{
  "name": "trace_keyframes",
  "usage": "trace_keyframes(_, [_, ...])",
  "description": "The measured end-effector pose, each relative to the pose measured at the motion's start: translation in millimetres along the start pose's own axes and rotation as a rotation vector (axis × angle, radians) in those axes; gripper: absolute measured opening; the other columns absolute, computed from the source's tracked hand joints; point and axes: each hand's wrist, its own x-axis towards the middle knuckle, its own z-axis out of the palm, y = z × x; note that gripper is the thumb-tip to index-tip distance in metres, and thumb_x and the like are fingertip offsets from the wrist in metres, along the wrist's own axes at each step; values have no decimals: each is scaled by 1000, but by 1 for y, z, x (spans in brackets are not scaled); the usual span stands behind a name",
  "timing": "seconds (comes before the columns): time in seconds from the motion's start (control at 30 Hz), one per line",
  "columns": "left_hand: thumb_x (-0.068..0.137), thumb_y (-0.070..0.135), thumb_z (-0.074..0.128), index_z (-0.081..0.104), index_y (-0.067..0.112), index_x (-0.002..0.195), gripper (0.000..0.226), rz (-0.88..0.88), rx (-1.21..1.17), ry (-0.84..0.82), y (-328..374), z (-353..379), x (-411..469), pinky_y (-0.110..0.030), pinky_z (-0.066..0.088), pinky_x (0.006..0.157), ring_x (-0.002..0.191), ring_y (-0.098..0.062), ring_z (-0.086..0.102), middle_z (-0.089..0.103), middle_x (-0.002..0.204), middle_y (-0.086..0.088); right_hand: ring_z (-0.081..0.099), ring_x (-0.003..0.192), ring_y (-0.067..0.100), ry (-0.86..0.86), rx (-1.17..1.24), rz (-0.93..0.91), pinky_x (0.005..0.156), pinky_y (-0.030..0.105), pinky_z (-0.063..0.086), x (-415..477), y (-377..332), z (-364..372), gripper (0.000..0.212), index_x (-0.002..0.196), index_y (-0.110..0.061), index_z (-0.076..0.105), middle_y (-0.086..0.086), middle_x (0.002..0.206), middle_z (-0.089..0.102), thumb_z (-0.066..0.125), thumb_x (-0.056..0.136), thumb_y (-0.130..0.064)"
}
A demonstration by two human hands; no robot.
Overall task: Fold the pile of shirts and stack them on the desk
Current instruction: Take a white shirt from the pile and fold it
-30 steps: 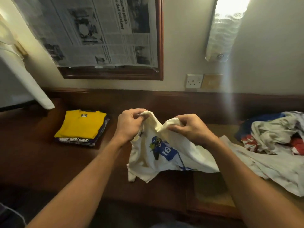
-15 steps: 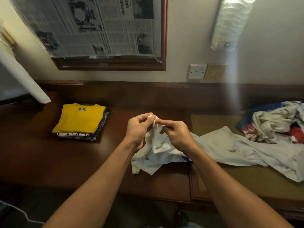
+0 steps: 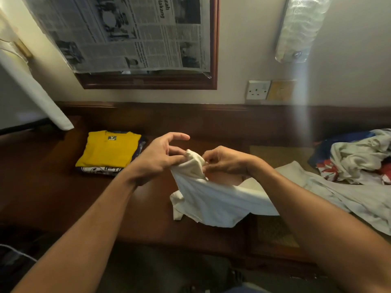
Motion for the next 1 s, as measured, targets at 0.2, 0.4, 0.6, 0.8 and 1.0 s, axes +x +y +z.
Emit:
trace_keyframes(0.2, [95,8,66,55,26,136,46,24,187,72,-14,-17,-12,-44,58,93,101,-12,70,75,99,1,66,103,15,79,-63,-52,88,34,58,-6,5,-13,21,102,-24,75,-6,113,68,73,90,-41])
trace_keyframes(0.4, [97,4,62,62,18,128,34,270,293,184,9,-23,-13,-16,53,84,102,-3,65,68,109,5,68,94,9,61,-166,65,75,23,57,-22,4,-6,34,116,-27,64,-11,106,68,78,87,-38])
trace_keyframes(0.6, [95,13,68,56,21,137,45,318,535,167,22,-38,-11,-26,54,91,104,-10,63,64,113,4,47,105,19,531,-691,231,87,37,37,-23,7,-28,22,115,-35,68,-7,107,53,68,94,-39])
trace_keyframes(0.8, [89,1,66,53,6,141,53,311,867,295,20,-64,-1,-39,45,99,113,-31,58,62,120,-15,34,112,22,551,-516,309,97,44,24,-51,-2,-48,5,104,-43,58,-8,105,50,57,100,-47])
trace_keyframes(1.0, [101,30,58,56,18,83,22,312,646,511,22,-83,3,-40,43,67,74,-22,57,63,79,1,56,100,22,828,-426,155,100,46,35,-67,-18,-62,10,105,-30,66,-4,99,69,62,99,-37])
